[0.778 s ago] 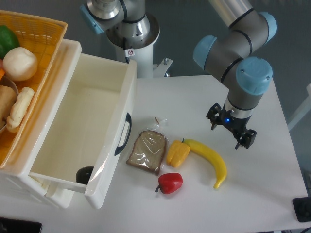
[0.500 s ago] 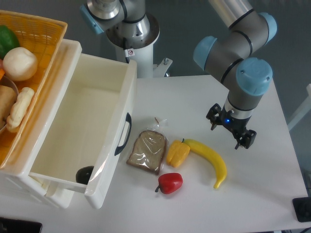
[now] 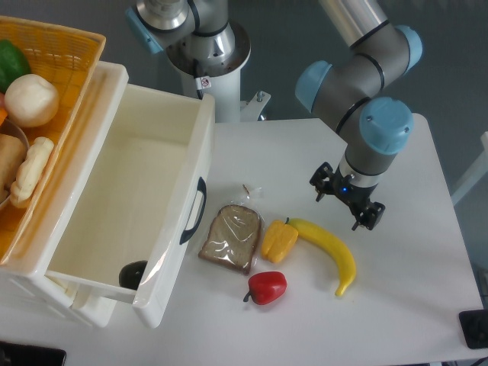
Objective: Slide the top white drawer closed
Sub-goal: 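Move the gripper over the bread slice toward the open drawer's front panel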
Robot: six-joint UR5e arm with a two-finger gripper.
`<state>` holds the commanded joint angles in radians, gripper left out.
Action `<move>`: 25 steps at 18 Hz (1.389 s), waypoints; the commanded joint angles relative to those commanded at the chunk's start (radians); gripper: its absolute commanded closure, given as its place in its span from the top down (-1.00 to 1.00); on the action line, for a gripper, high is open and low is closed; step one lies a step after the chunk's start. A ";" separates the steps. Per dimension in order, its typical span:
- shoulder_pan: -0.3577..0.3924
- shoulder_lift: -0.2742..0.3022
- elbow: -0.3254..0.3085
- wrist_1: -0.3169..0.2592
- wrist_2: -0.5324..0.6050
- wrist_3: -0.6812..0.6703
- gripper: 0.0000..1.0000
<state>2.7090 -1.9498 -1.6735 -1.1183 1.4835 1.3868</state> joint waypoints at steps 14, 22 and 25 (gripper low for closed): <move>-0.109 0.074 0.009 -0.103 -0.296 -0.412 -0.76; -0.179 0.084 0.034 -0.112 -0.379 -0.537 -0.87; -0.186 0.100 0.035 -0.165 -0.382 -0.537 -0.95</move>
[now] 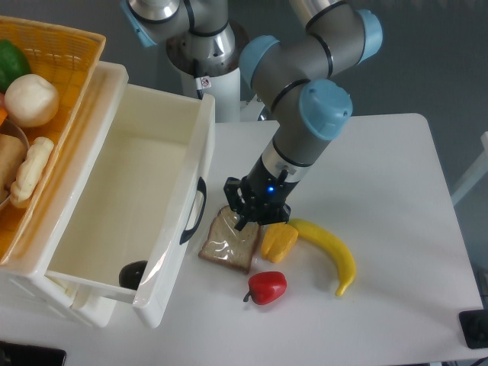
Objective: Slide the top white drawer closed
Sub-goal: 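Move the gripper over the bread slice toward the open drawer's front panel, then push the drawer front with the gripper into the white cabinet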
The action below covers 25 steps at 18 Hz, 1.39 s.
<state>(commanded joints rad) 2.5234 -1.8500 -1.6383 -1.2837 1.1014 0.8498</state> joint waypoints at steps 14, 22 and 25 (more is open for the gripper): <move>-0.021 0.043 0.002 -0.101 -0.043 0.002 -1.00; -0.060 0.054 0.002 -0.124 -0.048 0.000 -1.00; -0.087 0.060 0.000 -0.128 -0.048 -0.003 -1.00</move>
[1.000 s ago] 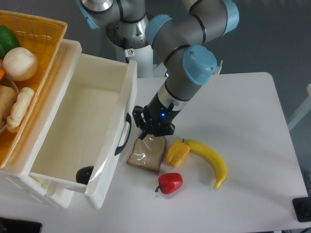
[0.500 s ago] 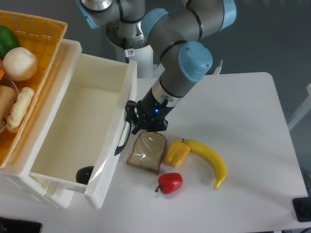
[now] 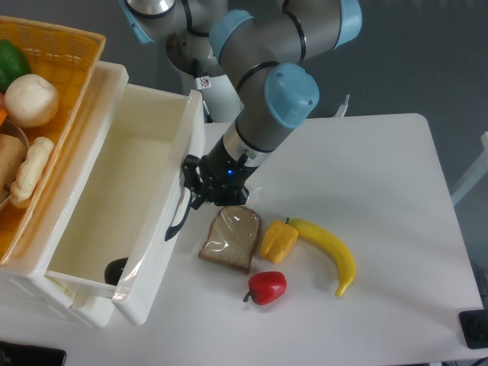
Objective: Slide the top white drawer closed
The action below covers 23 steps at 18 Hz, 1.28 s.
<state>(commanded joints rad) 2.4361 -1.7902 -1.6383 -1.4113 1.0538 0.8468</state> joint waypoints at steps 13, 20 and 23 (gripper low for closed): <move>-0.104 0.002 -0.011 0.003 0.002 -0.067 -1.00; -0.121 0.002 -0.009 0.005 -0.002 -0.086 -1.00; -0.123 0.002 -0.005 0.008 -0.006 -0.087 -1.00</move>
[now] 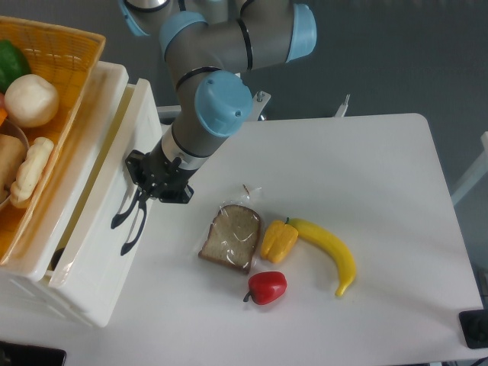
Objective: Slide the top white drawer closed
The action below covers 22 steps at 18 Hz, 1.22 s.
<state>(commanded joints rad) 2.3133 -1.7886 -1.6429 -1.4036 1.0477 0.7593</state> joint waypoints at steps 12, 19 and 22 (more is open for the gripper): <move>0.020 -0.005 0.006 0.009 -0.006 -0.015 -0.92; 0.182 -0.034 0.100 0.043 -0.005 0.020 0.87; 0.253 -0.054 0.106 0.148 -0.005 0.028 1.00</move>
<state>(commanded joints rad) 2.5662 -1.8422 -1.5370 -1.2552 1.0431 0.7869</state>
